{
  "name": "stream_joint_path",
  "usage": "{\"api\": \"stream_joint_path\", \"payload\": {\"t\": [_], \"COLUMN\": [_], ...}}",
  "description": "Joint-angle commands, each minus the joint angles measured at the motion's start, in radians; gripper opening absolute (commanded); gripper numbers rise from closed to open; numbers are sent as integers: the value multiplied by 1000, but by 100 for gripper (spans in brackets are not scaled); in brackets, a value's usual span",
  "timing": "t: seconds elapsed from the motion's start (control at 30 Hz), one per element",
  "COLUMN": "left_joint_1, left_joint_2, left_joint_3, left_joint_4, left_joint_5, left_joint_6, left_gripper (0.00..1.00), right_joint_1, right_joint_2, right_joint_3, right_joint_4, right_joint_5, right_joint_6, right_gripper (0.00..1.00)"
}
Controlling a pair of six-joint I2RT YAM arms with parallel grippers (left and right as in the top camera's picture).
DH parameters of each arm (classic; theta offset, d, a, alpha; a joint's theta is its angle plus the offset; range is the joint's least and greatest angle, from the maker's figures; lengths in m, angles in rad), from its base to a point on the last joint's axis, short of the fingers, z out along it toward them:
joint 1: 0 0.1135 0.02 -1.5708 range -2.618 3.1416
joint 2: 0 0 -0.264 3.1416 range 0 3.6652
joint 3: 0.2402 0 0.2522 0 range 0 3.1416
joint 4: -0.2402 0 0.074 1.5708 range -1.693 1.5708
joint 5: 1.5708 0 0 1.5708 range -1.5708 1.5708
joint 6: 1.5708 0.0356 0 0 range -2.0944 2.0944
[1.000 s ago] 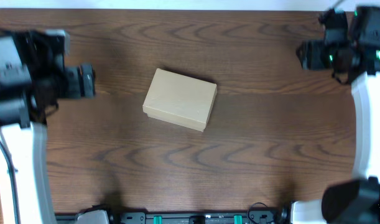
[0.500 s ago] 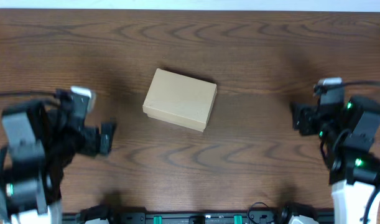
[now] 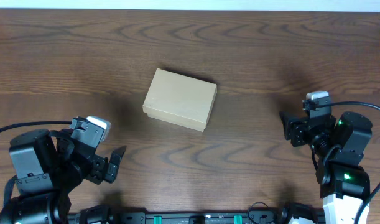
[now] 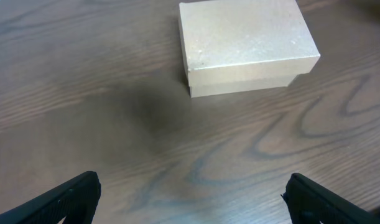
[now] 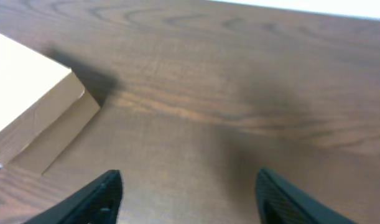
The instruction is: Pack container
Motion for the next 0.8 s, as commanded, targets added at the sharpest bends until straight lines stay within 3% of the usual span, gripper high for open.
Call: {"api": "stream_joint_path", "payload": {"t": [0.0,0.03,0.17,0.47,0.77], "left_joint_1": [2,2,2,2,2], "left_joint_2": [0,0,1,3,3], "left_joint_3": [1,1,1,1,1], "left_joint_4": [12,17,27,106,106], "left_joint_5": [-21,-29,-57,-348,-370], "left_joint_6": [26,25,38,-2,-9], "left_gripper": [95,95,95,95,95], "right_joint_1": [-7,-7,-7,-7,-7], "right_joint_2": [-4,-3,-3,3,5], "right_joint_3": [-5,-5,-5,-5,-5], "right_joint_4": [23,34,55,56,52], "right_joint_5": [-16,-8,-6,-2,-2], "right_joint_6": [19,19,21,21,21], "right_gripper": [83,99,99,99,99]}}
